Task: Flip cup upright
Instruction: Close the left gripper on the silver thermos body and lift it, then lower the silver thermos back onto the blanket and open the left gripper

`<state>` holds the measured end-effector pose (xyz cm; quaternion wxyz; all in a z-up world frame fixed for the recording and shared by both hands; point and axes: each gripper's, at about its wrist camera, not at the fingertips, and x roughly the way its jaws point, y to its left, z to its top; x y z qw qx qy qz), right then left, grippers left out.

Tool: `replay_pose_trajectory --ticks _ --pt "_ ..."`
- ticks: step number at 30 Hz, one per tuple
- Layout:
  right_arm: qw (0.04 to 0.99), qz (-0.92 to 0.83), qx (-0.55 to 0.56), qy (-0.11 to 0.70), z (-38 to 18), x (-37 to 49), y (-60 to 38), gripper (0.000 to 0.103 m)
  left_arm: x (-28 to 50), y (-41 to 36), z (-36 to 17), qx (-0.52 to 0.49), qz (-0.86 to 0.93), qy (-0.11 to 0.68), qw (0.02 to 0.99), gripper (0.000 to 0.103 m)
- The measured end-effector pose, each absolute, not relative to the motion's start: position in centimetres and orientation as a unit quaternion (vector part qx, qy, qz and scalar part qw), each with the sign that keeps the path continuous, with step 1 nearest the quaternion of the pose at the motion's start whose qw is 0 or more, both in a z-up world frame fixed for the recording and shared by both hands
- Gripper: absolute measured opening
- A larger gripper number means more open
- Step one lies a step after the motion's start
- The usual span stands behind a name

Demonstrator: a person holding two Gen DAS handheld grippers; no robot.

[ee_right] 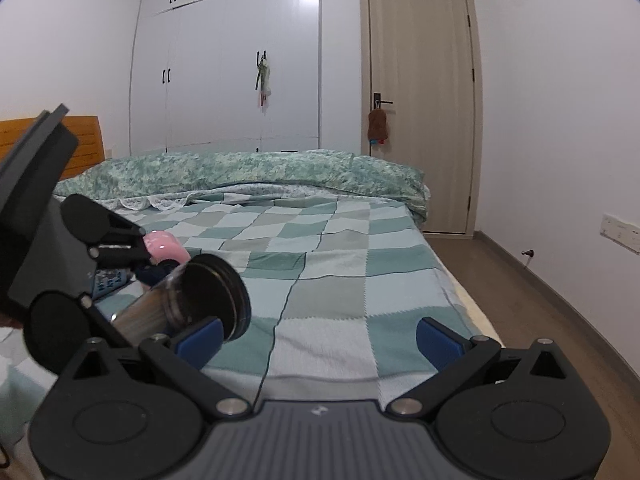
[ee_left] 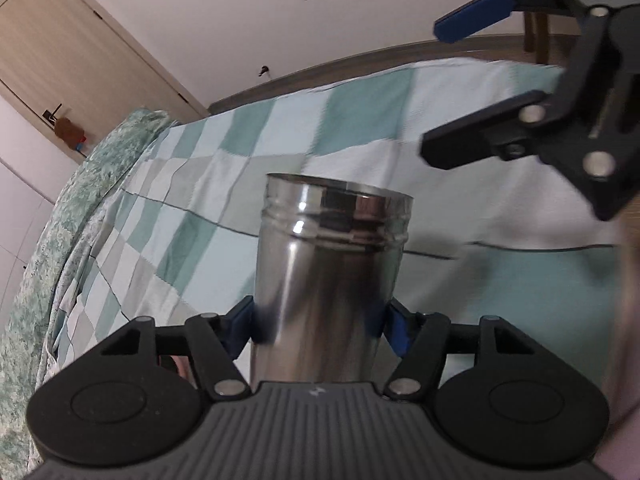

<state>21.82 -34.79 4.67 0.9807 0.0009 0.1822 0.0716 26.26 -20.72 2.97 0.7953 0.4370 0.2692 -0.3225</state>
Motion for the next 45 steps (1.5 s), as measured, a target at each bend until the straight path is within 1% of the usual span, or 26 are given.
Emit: replay_pose_trajectory --ticks 11,15,18,22,29,31,37,38,39,40,41,43,45 --pt "0.981 0.087 0.014 0.173 6.1 13.0 -34.6 0.103 15.9 -19.1 6.2 0.453 -0.283 0.265 0.803 0.064" --pt "0.981 0.102 0.018 0.167 6.4 10.9 -33.9 0.103 13.0 -17.6 7.1 0.464 -0.260 0.284 0.798 0.064" --pt "0.980 0.111 0.020 0.163 6.5 9.8 -33.5 0.103 11.8 -17.1 6.8 0.473 -0.247 0.304 0.789 0.064" --pt "0.980 0.110 0.019 0.164 6.3 8.9 -33.7 0.103 12.3 -18.3 5.7 0.465 -0.258 0.319 0.784 0.064" --pt "0.981 0.070 0.021 0.180 4.8 9.0 -36.8 0.103 17.4 -23.4 3.3 0.432 -0.276 0.323 0.796 0.064" --pt "0.981 0.055 0.021 0.187 4.2 9.4 -37.8 0.103 19.3 -24.5 2.7 0.409 -0.285 0.340 0.797 0.064" --pt "0.977 0.025 0.021 0.209 2.5 11.2 -40.0 0.103 21.5 -25.1 -0.1 0.389 -0.299 0.351 0.797 0.064" --pt "0.977 0.024 0.020 0.212 2.4 11.4 -40.1 0.103 21.7 -24.9 0.1 0.380 -0.302 0.351 0.801 0.066" --pt "0.976 0.025 0.018 0.215 2.2 11.6 -40.0 0.103 21.6 -24.3 0.4 0.369 -0.306 0.346 0.807 0.074" --pt "0.976 0.026 0.015 0.217 2.2 11.7 -39.8 0.103 21.4 -24.1 0.8 0.363 -0.306 0.339 0.812 0.084" --pt "0.976 0.027 0.011 0.217 2.3 11.8 -39.5 0.103 20.9 -23.5 1.4 0.359 -0.304 0.323 0.821 0.103" --pt "0.976 0.031 0.006 0.215 2.8 11.9 -38.9 0.103 19.7 -22.2 2.5 0.350 -0.307 0.294 0.835 0.103" --pt "0.976 0.035 0.004 0.213 3.5 11.9 -38.0 0.103 18.4 -20.5 3.5 0.332 -0.312 0.283 0.844 0.103"
